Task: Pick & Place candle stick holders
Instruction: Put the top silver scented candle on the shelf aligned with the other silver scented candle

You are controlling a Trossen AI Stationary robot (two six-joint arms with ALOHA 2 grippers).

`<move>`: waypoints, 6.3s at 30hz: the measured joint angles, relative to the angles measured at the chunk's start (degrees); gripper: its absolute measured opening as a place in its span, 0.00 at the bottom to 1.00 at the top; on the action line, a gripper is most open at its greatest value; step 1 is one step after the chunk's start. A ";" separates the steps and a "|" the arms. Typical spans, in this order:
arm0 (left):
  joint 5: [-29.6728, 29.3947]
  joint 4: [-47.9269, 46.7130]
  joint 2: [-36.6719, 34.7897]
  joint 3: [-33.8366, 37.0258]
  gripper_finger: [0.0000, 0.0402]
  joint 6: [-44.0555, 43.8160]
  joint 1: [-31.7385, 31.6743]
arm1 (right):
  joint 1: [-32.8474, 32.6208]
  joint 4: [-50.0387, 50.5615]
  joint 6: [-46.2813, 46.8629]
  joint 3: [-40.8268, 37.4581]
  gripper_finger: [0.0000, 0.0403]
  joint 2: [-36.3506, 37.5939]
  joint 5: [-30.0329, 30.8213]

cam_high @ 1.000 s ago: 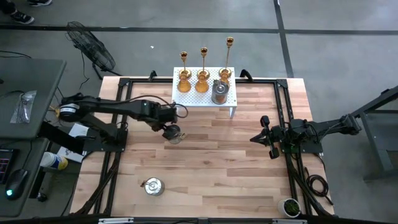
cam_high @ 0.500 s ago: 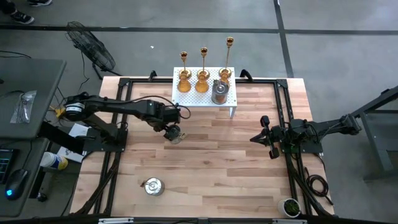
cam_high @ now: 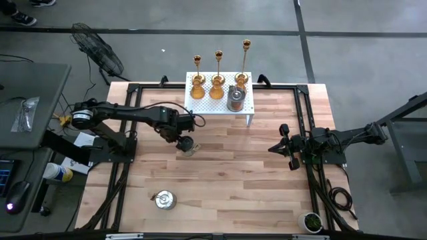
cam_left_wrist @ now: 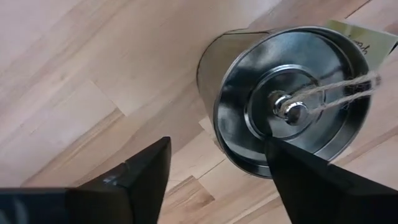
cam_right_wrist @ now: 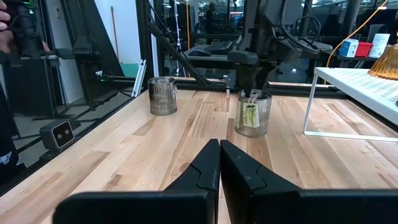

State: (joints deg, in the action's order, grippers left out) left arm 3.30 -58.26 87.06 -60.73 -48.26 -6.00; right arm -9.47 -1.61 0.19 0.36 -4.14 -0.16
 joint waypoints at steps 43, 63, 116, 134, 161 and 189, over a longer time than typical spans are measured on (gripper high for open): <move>2.72 -2.68 1.17 0.13 0.21 0.39 -0.37 | -0.01 0.04 0.00 -0.01 0.01 0.00 0.00; 2.85 -2.95 1.15 0.13 0.09 1.52 -0.35 | -0.01 0.04 0.00 -0.01 0.01 0.00 0.00; 4.36 -6.42 1.46 -6.70 0.00 6.46 -0.35 | 0.01 0.05 0.00 -0.01 0.01 0.02 0.00; 3.67 -13.58 1.28 -22.62 0.00 4.67 -0.39 | 0.01 0.04 0.00 -0.01 0.01 0.02 0.00; -1.04 -29.49 20.93 -64.70 0.00 7.35 -11.59 | 0.01 0.02 0.02 -0.02 0.01 0.00 0.00; -3.64 -27.07 23.79 -66.14 0.00 2.94 -18.12 | 0.01 -0.13 0.00 0.00 0.01 0.02 0.02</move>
State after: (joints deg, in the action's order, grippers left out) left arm -0.34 -85.33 110.85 -126.87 -45.32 -24.12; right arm -9.46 -1.74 0.19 0.36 -4.12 -0.14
